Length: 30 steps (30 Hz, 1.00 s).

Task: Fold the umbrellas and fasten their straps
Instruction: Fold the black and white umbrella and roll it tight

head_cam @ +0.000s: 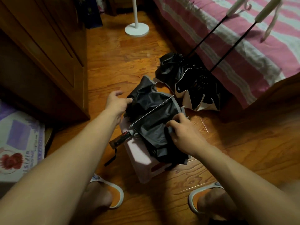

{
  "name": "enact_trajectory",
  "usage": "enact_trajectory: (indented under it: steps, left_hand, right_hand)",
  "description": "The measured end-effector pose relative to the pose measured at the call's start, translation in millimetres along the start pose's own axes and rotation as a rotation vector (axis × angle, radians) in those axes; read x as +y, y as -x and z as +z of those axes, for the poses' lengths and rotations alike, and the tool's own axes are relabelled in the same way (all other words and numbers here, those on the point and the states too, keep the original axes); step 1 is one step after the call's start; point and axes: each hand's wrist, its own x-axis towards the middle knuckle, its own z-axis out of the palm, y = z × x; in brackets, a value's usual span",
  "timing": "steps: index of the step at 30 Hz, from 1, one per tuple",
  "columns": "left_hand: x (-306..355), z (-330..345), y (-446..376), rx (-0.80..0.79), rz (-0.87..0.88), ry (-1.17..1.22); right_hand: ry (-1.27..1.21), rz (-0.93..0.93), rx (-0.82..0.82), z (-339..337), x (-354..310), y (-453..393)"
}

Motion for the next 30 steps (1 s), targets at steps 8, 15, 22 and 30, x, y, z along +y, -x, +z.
enact_trajectory:
  steps: [8,15,22,30]
  left_hand:
    - [-45,-15,79,-0.129,0.343,0.015]
    - [-76,-2,114,-0.134,0.372,0.099]
    - [-74,-8,109,-0.117,0.367,0.064]
    - [-67,-1,106,-0.156,0.192,0.27]
  right_hand:
    - [-0.362,0.211,0.268,-52,-19,-36]
    - [-0.68,0.381,-0.037,-79,-42,-79]
    - [-0.55,0.2,0.106,-100,-57,-99]
    - [-0.747,0.237,0.326,-129,-60,-26]
